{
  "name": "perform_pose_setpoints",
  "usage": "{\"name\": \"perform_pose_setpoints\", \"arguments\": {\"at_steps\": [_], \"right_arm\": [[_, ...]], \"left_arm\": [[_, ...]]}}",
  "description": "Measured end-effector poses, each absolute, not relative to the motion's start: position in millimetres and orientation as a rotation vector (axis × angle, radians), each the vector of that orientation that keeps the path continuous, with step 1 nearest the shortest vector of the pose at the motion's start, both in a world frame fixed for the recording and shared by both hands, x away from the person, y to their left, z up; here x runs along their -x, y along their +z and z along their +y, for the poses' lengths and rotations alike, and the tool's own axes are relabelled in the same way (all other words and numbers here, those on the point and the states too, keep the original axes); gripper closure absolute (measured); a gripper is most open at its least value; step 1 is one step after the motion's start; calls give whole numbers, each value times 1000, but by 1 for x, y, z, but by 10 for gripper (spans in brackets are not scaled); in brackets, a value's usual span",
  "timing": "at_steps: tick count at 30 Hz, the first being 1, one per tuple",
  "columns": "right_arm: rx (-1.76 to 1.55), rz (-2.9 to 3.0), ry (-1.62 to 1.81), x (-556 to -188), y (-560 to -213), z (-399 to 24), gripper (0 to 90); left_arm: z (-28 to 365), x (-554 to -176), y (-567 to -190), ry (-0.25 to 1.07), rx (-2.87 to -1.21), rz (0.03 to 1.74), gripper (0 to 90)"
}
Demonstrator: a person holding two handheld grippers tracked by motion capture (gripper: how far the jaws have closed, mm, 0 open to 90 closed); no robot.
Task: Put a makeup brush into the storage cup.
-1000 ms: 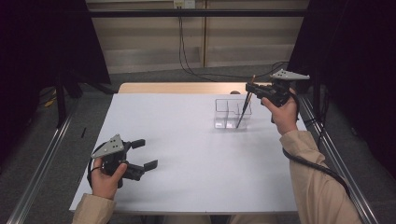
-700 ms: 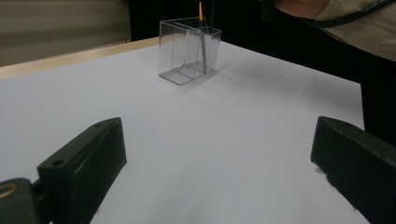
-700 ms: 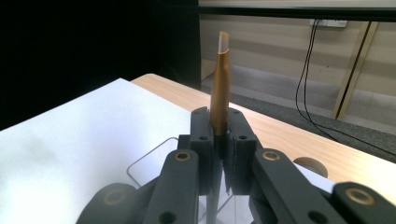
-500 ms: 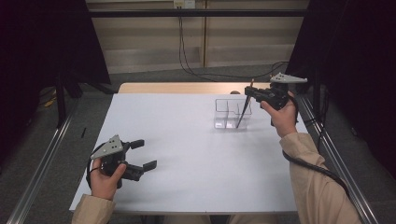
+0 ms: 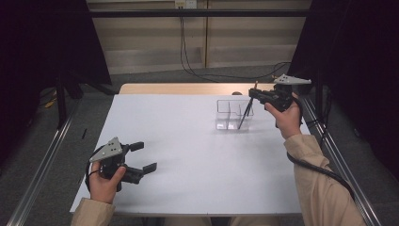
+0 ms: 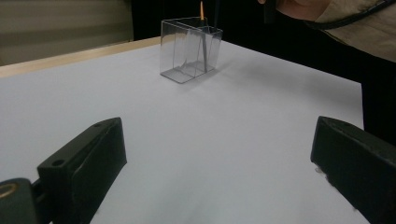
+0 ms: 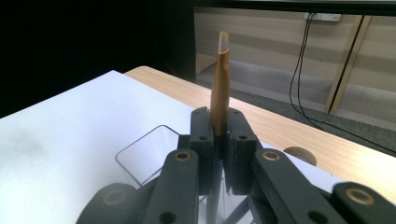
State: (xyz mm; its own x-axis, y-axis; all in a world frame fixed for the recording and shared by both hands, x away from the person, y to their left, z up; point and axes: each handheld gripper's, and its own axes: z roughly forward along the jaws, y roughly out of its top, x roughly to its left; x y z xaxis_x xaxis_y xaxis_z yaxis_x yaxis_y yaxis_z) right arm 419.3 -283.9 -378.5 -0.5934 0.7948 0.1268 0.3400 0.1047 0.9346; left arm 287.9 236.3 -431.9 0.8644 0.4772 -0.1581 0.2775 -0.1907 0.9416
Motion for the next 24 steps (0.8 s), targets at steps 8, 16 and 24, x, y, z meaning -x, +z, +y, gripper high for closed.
{"name": "perform_pose_setpoints", "arguments": {"at_steps": [8, 16, 24], "right_arm": [[-1122, 1970, 1482, -418, -383, -290, 840], [-1135, 1970, 1475, -417, -387, -292, 840], [-1139, 1974, 1481, -417, -390, -293, 840]], "left_arm": [[235, -289, -431, 195, -1790, 568, 31], [233, -289, -431, 188, -1792, 556, 31], [232, -290, -431, 191, -1796, 564, 32]]}}
